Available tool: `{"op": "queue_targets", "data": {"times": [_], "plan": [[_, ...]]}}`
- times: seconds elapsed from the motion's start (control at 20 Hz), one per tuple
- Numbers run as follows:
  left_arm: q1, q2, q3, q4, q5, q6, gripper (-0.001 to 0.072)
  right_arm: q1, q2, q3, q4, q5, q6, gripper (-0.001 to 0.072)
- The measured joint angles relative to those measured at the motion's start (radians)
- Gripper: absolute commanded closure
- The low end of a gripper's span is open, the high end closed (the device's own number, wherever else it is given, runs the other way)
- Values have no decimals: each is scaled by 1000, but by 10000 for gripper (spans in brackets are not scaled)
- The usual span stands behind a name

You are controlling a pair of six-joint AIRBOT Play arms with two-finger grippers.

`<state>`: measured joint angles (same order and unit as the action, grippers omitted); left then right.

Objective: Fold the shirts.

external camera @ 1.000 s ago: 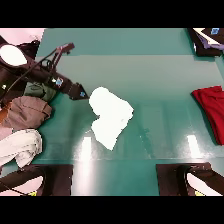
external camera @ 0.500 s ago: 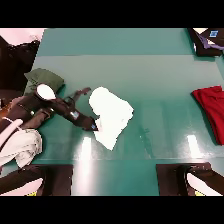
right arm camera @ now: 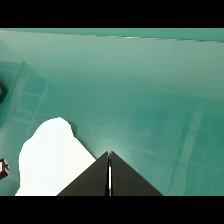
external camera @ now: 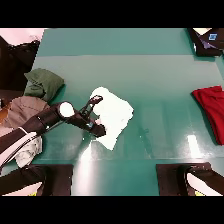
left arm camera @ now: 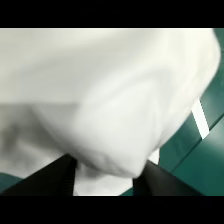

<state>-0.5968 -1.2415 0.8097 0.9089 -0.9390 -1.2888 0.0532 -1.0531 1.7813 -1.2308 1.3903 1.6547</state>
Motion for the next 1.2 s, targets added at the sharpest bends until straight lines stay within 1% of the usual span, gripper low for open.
{"op": "queue_targets", "data": {"times": [0.05,0.1,0.15,0.2,0.35,0.5,0.6,0.65,0.75,0.8,0.95,1.05,1.2], "plan": [[-16,0,-2,9,16,-7,349,0,0,0,0,3,0,692],[-27,0,-2,18,28,-14,392,0,0,0,0,6,0,691],[-36,0,-2,26,37,-24,666,0,0,0,0,10,0,691],[-42,0,-2,35,43,-34,677,0,0,0,0,15,0,691],[-37,6,13,53,21,-57,678,0,0,0,0,35,0,691],[10,59,82,76,-73,-66,677,0,10,-38,1,47,-1,690],[58,126,154,109,-136,-70,677,0,29,-117,5,51,-4,688],[87,164,195,131,-162,-71,677,1,40,-171,11,51,-7,628],[142,233,272,174,-204,-71,677,1,65,-322,64,37,-34,187],[167,262,306,195,-221,-72,677,2,74,-404,102,24,-50,153],[220,312,368,237,-259,-72,677,20,90,-678,259,-71,-110,153],[237,325,386,254,-286,-73,677,66,95,-845,372,-182,-156,153],[248,332,399,270,-314,-75,677,192,77,-1021,500,-366,-202,153]]}}
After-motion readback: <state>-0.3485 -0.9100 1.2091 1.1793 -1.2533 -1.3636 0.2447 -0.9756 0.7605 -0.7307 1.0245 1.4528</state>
